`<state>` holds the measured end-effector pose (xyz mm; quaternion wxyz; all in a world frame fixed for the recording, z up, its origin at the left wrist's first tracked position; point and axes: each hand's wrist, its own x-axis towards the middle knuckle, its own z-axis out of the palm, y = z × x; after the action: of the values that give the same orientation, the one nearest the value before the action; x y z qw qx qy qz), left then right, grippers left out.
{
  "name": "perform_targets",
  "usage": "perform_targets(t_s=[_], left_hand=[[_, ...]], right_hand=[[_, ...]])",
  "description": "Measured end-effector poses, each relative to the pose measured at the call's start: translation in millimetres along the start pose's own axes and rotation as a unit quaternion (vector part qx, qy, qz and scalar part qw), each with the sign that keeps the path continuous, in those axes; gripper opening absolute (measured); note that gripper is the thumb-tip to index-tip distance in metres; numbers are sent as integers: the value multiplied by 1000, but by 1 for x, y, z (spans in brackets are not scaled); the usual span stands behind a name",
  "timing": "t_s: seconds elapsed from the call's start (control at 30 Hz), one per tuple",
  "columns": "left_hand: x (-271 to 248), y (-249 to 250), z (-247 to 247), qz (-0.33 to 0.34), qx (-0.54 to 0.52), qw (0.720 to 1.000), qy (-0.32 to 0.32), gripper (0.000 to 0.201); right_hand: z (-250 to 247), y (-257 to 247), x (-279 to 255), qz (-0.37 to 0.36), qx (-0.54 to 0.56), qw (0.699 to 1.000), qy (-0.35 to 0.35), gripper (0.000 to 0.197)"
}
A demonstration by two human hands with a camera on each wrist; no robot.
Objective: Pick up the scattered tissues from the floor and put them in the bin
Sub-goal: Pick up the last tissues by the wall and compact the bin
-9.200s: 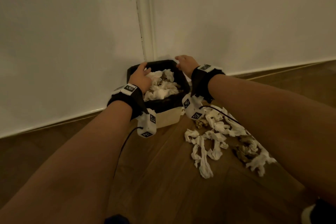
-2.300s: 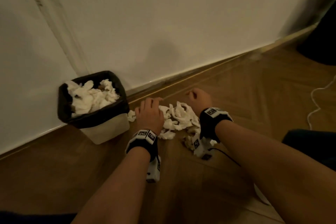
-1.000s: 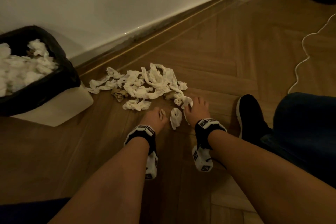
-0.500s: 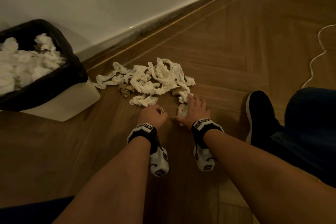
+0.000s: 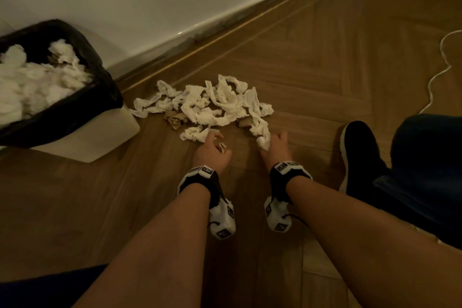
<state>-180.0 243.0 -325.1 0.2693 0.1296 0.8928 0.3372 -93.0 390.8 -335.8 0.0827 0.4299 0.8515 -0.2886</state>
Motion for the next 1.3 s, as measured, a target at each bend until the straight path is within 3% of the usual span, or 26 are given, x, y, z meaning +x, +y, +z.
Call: perform_targets(t_s=[0.17,0.27,0.37,0.43,0.53,0.67,0.73,0.8,0.87,0.93,1.0,1.03,1.1,1.2,1.23,1.3], left_hand=[[0,5,2,11,9,1000,-27,21],[1,13,0,30,59,997,-33,11],[-1,17,-4,36,69,997,-13,33],[-3,15,-9,32,36,999,-5,34],[-7,10,-18,26,15,1000,-9,33],[-10,4,-27,17,42,999,-11,31],[-13,1,-29,13,31,999,-8,30],[-15,-2,-31,13,30,999,-11,27],[-18,-3,-34,8,32,999,-17,25],[-19,-3,-36,8,37,999,-15,28],[-20,-3,-38,7,29,999,-10,29],[-22,-3,-39,3,22,1000,-6,29],[-24,-4,-43,3,11,1000,10,26],[-28,-2,-54,36,42,997,44,14],[-29,-2,-56,46,63,996,42,20],[-31,-2,-63,49,84,995,23,41]], right_hand=[[-10,3,-14,70,181,981,10,34],[-15,-2,-17,97,268,958,-10,48],[-26,-10,-18,201,368,907,-25,24],[-33,-14,-22,249,433,865,-56,30],[-35,-14,-23,259,500,821,-94,47],[-38,-20,-28,270,585,756,-117,20],[-39,-21,-31,259,618,731,-125,24],[-40,-21,-35,241,617,737,-135,40],[-46,-21,-40,234,559,786,-127,45],[-52,-20,-41,238,487,833,-111,41],[-62,-22,-47,255,458,847,-87,22],[-64,-23,-49,269,474,835,-77,9],[-63,-23,-48,277,505,809,-119,30],[-62,-29,-51,259,576,759,-156,35],[-60,-33,-52,258,592,745,-169,40],[-59,-42,-58,245,599,746,-156,56]])
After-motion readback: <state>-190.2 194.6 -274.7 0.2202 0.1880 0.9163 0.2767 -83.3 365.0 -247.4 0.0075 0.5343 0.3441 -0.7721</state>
